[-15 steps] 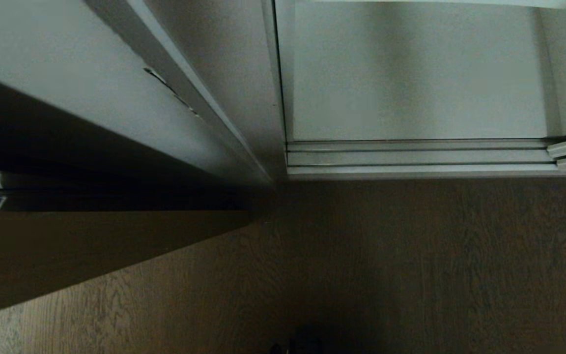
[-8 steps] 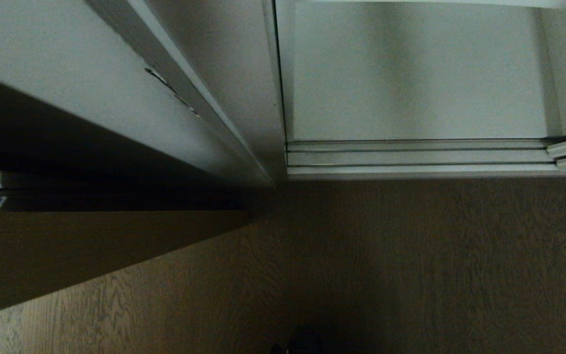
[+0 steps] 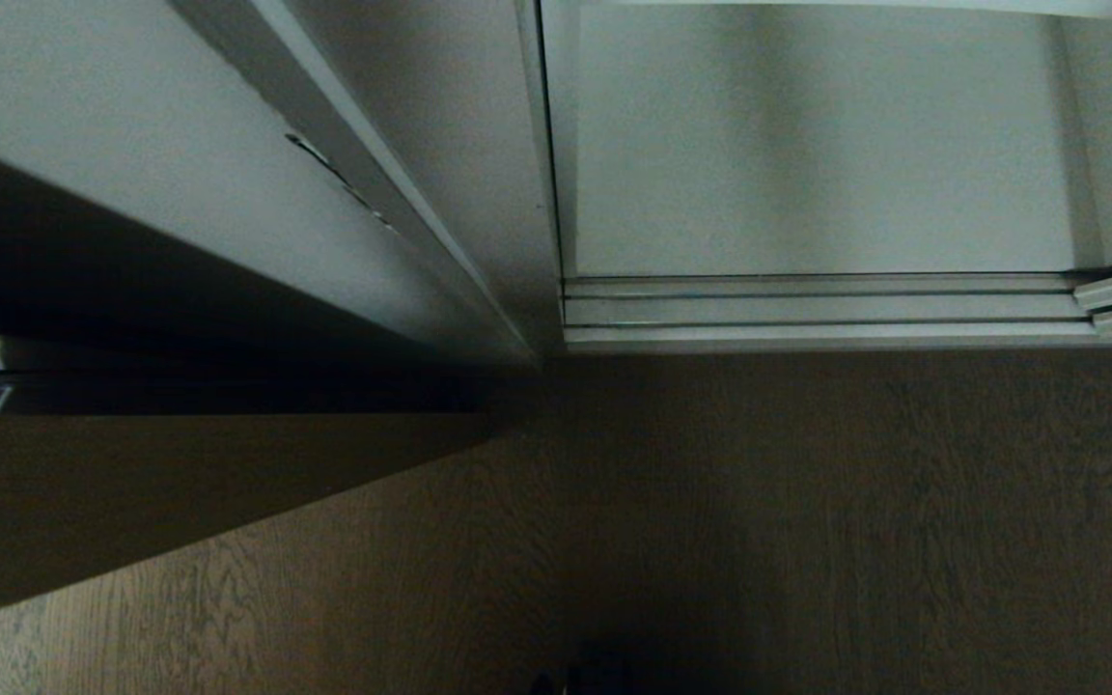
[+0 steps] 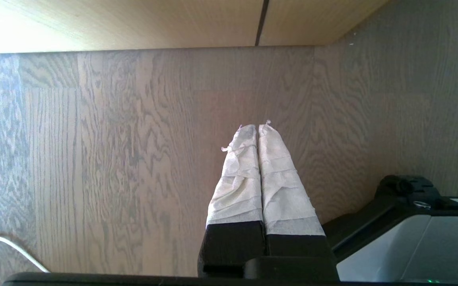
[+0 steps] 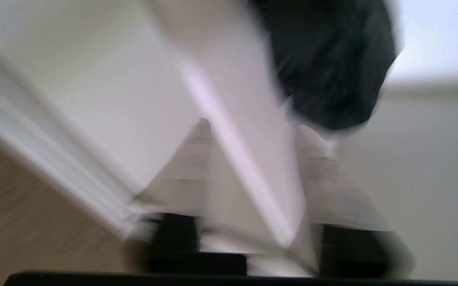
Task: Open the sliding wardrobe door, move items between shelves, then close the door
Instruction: Place the bag on the higher shelf
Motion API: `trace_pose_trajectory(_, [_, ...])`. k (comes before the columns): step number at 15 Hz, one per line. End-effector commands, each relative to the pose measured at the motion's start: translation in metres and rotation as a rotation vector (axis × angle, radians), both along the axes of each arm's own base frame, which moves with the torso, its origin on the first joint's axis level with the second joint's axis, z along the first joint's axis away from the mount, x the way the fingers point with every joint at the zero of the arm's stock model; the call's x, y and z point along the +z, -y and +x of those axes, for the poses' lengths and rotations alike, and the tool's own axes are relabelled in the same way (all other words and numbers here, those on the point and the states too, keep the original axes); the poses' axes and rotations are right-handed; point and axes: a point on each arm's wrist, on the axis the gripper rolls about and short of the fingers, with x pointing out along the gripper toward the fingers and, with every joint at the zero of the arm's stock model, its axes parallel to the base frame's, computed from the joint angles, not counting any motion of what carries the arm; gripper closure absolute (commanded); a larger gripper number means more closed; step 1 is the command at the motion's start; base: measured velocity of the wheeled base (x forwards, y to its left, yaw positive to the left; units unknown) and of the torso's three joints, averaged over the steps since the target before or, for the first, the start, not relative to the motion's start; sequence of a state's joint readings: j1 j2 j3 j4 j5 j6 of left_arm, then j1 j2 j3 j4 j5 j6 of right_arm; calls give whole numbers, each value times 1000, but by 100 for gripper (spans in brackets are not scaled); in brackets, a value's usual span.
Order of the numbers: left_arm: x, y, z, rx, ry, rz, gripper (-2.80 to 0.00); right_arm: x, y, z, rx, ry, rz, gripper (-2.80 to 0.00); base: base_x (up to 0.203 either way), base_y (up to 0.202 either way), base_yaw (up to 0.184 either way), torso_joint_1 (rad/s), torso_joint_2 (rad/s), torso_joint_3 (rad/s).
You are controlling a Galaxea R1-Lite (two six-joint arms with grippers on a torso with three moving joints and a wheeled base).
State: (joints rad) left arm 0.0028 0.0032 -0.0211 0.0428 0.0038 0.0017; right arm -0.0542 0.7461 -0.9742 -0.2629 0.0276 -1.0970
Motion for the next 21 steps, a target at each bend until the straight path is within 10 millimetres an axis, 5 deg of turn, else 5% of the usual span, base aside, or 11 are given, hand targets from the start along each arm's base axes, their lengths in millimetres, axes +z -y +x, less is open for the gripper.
trace_pose_trajectory(1, [0, 0, 0, 1, 0, 0, 0, -31, 0, -15, 18, -33, 92, 0, 0, 0, 0, 0, 0, 0])
trace_pose_trajectory(4, [0, 0, 0, 1, -1, 0, 0, -87, 3, -16, 34, -141, 374, 0, 0, 0, 0, 0, 0, 0])
trace_pose_trajectory(11, [0, 0, 0, 1, 0, 0, 0, -190, 4, -57, 107, -265, 833, 0, 0, 0, 0, 0, 0, 0])
trace_pose_trajectory(15, [0, 0, 0, 1, 0, 0, 0, -253, 3, -62, 166, -343, 972, 0, 0, 0, 0, 0, 0, 0])
trace_pose_trajectory(21, [0, 0, 0, 1, 0, 0, 0, -276, 0, -49, 346, -348, 1125, 0, 0, 0, 0, 0, 0, 0])
